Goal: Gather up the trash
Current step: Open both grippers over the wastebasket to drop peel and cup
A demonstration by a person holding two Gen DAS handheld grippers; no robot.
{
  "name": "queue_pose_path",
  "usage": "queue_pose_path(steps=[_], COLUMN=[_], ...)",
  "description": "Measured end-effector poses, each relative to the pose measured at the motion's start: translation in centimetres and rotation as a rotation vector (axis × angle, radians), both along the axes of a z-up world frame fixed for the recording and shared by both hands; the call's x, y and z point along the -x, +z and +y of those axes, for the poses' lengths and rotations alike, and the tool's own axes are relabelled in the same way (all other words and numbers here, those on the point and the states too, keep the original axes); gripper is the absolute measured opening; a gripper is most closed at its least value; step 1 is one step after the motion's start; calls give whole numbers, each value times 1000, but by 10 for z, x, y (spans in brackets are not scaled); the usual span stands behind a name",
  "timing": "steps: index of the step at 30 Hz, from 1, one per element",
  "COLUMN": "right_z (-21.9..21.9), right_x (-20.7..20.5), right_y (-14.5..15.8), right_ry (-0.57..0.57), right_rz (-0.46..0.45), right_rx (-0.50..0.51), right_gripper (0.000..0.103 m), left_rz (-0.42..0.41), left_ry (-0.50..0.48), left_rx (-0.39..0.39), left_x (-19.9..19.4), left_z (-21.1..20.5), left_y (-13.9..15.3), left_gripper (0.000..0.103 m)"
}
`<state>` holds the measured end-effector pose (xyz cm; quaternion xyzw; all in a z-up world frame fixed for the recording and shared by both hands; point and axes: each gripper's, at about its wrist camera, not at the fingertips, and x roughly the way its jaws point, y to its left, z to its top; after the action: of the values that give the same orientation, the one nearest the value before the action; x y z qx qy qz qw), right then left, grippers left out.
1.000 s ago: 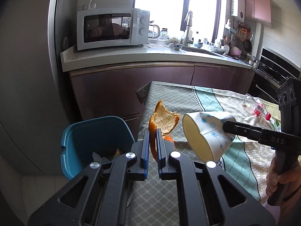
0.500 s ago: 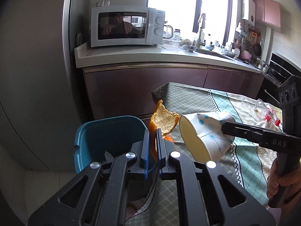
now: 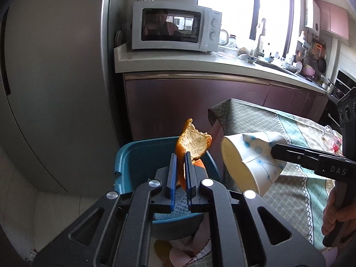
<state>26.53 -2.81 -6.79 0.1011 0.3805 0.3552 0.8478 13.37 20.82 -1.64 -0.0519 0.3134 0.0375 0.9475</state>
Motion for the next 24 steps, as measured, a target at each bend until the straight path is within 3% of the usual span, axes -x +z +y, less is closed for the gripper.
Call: queue_pose_path(steps=[11,24], right_z=[44,86], right_x=[-26,-52], right_y=[-14,-41], right_ry=[43,34], right_rz=[33,100], right_rx=[78,199], right_gripper=[20,22], left_rz=[58,150], left_ry=[49,16], left_rx=[13,84], left_x=[-29,-72], left_z=[28,35], left_y=[-28,-74], left_gripper=[8,12])
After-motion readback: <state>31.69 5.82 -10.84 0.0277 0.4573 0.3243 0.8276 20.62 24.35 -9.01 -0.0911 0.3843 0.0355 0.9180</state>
